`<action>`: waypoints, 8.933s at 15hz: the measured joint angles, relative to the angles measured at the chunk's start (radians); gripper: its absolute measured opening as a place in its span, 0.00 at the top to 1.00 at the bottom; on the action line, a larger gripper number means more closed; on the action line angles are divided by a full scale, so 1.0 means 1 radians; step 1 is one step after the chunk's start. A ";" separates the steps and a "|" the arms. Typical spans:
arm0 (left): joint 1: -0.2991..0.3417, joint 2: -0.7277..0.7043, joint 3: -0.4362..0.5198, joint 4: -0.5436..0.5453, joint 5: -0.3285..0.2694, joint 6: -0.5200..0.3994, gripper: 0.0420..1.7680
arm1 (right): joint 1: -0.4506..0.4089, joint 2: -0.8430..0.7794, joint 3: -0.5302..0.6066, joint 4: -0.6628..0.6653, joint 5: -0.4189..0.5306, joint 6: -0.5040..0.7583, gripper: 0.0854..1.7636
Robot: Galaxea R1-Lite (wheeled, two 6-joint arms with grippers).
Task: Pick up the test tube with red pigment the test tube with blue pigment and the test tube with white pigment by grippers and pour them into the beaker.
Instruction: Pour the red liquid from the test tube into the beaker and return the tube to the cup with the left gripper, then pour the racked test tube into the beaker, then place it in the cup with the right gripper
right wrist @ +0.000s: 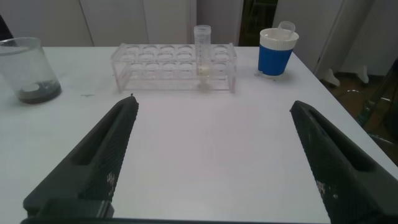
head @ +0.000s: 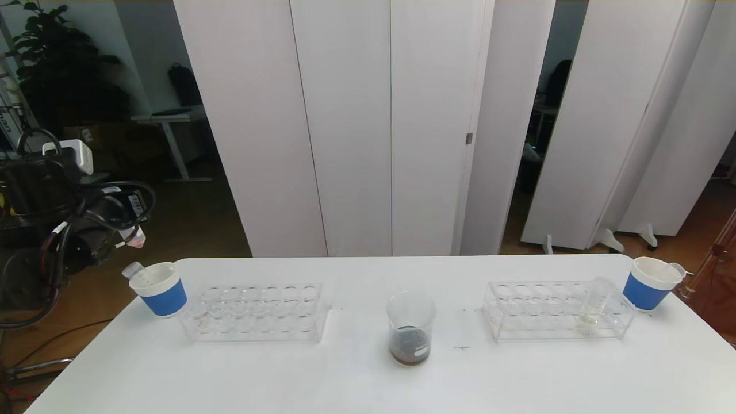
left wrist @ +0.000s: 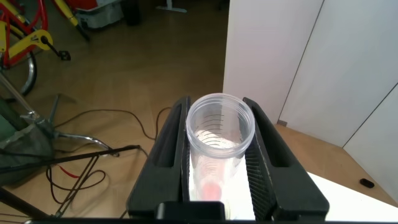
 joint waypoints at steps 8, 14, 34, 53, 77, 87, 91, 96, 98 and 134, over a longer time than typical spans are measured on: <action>0.030 0.151 0.107 -0.198 -0.031 -0.008 0.68 | 0.000 0.000 0.000 0.000 0.000 0.000 0.01; 0.035 0.226 0.159 -0.313 -0.051 -0.024 0.68 | 0.000 0.000 0.000 0.000 0.000 0.000 0.01; 0.017 0.167 0.281 -0.466 -0.075 -0.008 0.01 | 0.000 0.000 0.000 0.000 0.000 0.000 0.01; -0.120 -1.092 0.440 0.457 -0.266 0.111 0.01 | 0.000 0.000 0.000 0.000 0.000 0.000 0.01; -0.220 -1.854 0.939 0.839 -0.279 0.083 0.01 | 0.000 0.000 0.000 0.000 0.000 0.000 0.01; -0.220 -1.854 0.940 0.843 -0.274 0.026 0.01 | 0.000 0.000 0.000 0.000 0.000 0.000 0.01; -0.220 -1.854 0.940 0.843 -0.274 0.026 0.01 | 0.000 0.000 0.000 0.000 0.000 0.000 0.01; -0.220 -1.854 0.940 0.843 -0.274 0.027 0.01 | 0.000 0.000 0.000 0.001 0.002 -0.010 0.01; -0.220 -1.854 0.940 0.842 -0.274 0.027 0.01 | 0.000 0.000 0.000 0.001 0.003 -0.010 0.01; -0.220 -1.853 0.940 0.842 -0.274 0.025 0.01 | -0.134 1.306 -0.481 -0.569 -0.008 0.041 0.01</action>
